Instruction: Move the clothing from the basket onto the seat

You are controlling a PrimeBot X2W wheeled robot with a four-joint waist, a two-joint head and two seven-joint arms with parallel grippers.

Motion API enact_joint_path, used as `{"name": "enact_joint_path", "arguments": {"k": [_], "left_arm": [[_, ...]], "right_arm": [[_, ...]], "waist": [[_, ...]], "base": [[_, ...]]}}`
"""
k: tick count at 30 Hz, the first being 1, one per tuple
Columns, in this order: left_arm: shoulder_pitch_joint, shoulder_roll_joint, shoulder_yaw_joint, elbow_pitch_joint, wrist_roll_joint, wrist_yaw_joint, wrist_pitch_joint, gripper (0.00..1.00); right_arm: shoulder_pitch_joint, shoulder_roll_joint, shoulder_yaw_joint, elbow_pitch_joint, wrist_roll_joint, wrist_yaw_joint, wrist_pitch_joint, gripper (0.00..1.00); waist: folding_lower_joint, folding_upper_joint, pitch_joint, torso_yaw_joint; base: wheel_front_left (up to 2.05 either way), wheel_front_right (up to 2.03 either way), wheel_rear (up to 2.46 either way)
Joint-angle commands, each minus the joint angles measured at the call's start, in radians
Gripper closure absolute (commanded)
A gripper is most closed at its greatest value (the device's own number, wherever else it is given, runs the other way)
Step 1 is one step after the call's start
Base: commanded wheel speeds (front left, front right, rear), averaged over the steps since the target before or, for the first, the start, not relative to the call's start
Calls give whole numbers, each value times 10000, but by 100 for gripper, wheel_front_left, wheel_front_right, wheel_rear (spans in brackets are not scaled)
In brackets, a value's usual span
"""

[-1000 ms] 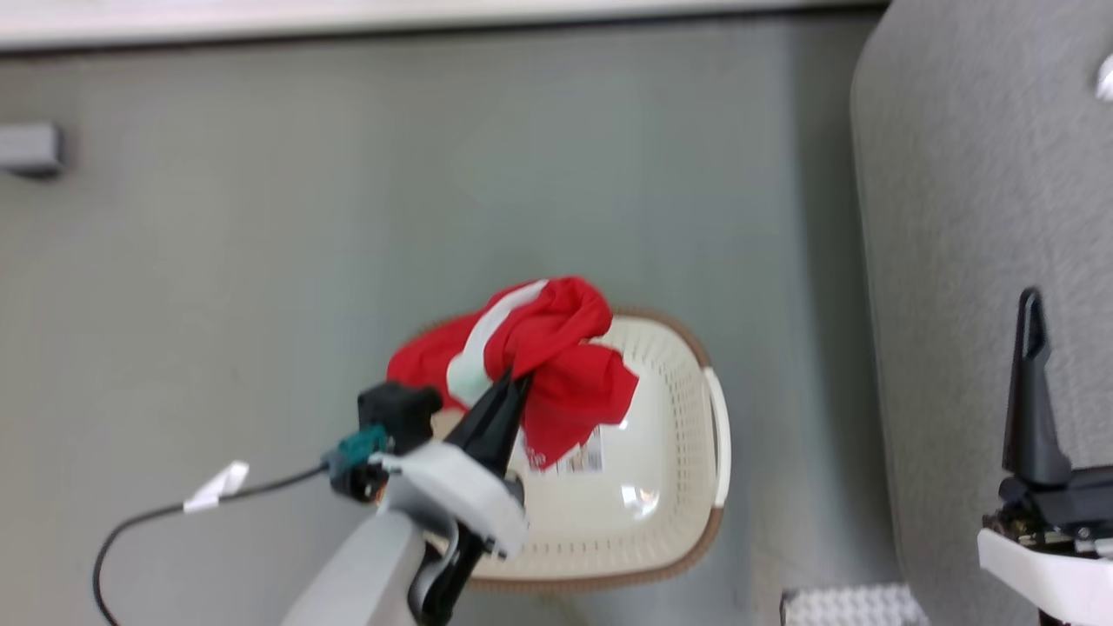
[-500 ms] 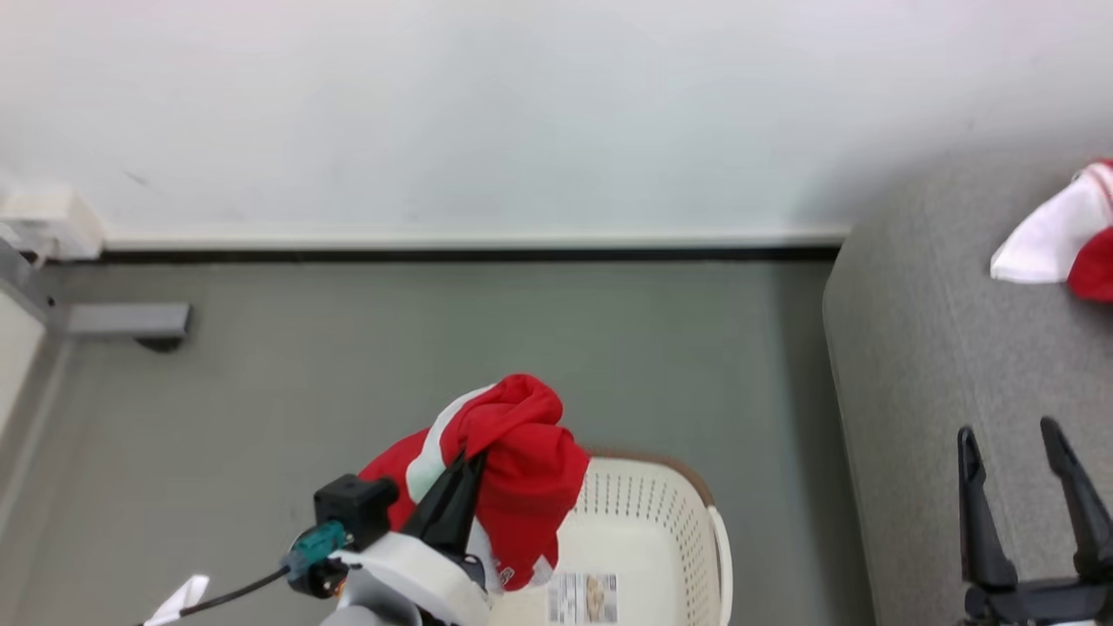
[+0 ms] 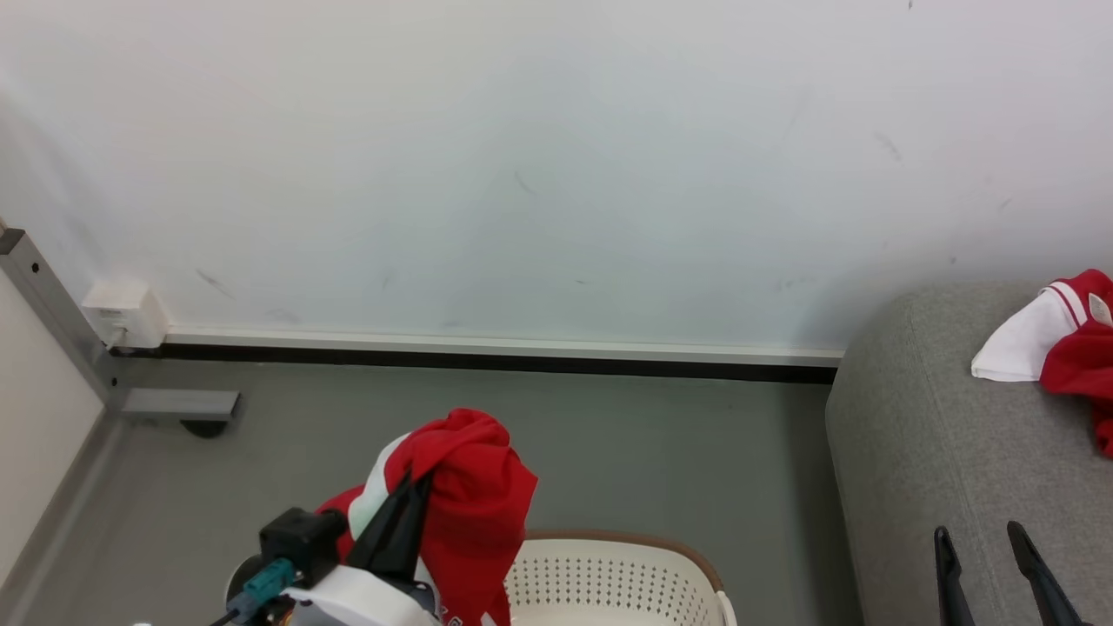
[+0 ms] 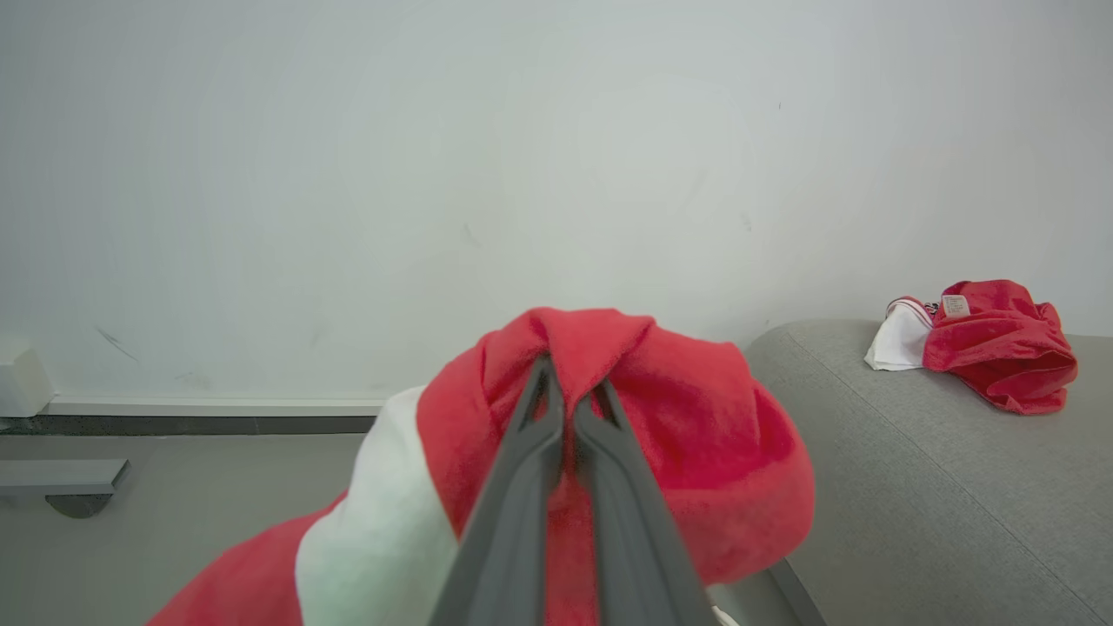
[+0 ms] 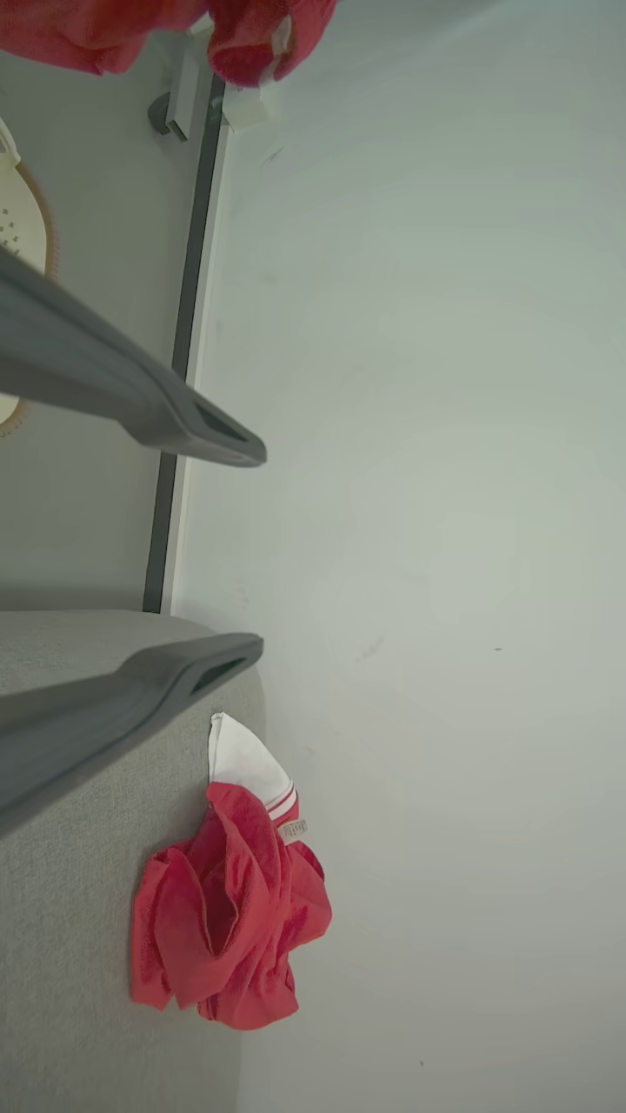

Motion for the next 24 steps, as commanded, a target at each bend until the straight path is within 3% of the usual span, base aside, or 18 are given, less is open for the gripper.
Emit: {"name": "enact_joint_path", "arguments": {"k": [1,13,24], "left_arm": [[204,164,61,-184,133,70,4,100],[270,634,-6,-1819,245,273,612,100],[333,669,-288,-2704,165,310,1026,100]], "right_arm": [[166,-3,59,157,98,-28,-28,0],[328,32,45,530,296,-27,-27,0],[6,69,717,158,182,-27,-29,0]], "waist": [[2,-1,-131,49],[2,-1,-441,206],[2,-1,-281,134]], "base": [[0,0,0],[0,0,0],[0,0,0]]}}
